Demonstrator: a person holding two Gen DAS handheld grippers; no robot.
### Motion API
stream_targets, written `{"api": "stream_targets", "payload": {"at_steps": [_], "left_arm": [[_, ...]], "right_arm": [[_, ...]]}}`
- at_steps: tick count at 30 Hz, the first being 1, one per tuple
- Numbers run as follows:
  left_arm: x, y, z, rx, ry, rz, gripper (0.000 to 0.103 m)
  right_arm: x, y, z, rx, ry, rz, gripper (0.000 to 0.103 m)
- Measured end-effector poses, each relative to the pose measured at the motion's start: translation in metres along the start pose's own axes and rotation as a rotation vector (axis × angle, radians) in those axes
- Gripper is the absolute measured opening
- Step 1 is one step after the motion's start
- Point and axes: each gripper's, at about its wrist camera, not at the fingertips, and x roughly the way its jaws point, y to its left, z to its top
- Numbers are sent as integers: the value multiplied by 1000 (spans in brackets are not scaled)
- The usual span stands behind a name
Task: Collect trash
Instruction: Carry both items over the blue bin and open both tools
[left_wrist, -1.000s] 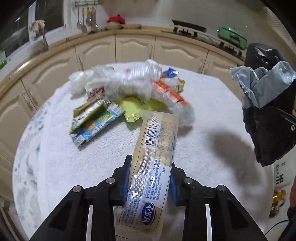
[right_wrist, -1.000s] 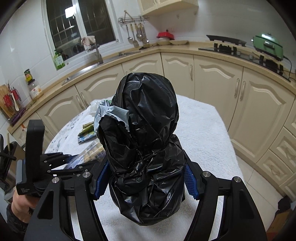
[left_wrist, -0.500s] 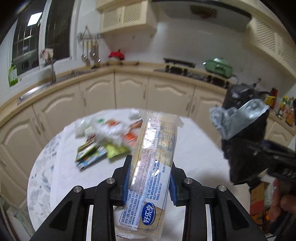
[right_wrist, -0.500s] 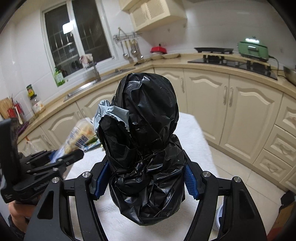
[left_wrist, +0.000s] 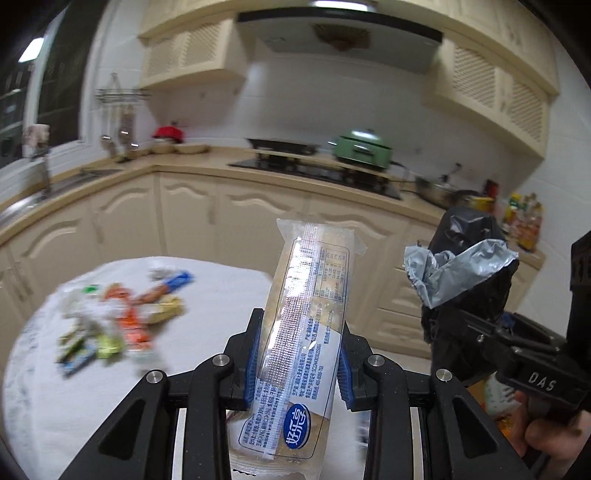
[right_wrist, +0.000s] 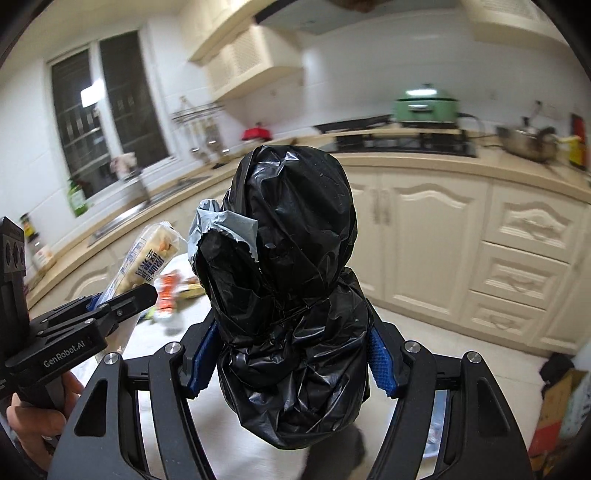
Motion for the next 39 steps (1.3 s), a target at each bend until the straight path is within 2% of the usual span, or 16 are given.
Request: {"api": "stream_targets", "payload": {"at_steps": [6,12,17,22,23,25,26,27,28,29,31,33,39], "left_arm": [[68,-48,-7,47,113,-134,30],[157,-99,-31,71,283,-236,30],[226,-129,-49,98,420,-269,30],[309,-139,-66,91,561,-276,33],[328,-140,-64,85,586,-273,36],[358,-141,-66,78,622,-231,62],[369,-136,-67,77,631,-196,66],[379,-134,-62,73,639,-187,74],[382,-134,-60,72,641,-177,81],[383,-131,-57,82,635,-156,84],[379,-127,-50,121,601,-99,99],[373,-125,-42,146,568,-64,102],[333,-122,-24,151,507,-31,102]], "right_arm": [[-6,-82,-21,106,37,-158,69],[14,-178,-62,255,136,-282,69],[42,-241,-95,358,216,-323,69],[83,-285,-125,421,291,-324,71],[89,-291,-130,429,297,-328,73],[111,-308,-146,466,340,-331,88],[117,-316,-153,485,356,-340,92],[121,-321,-157,499,365,-347,93],[123,-326,-162,512,373,-351,93],[122,-330,-166,529,371,-361,96],[115,-334,-169,547,355,-370,103],[109,-333,-168,552,346,-376,103],[91,-311,-152,529,316,-391,103]]}}
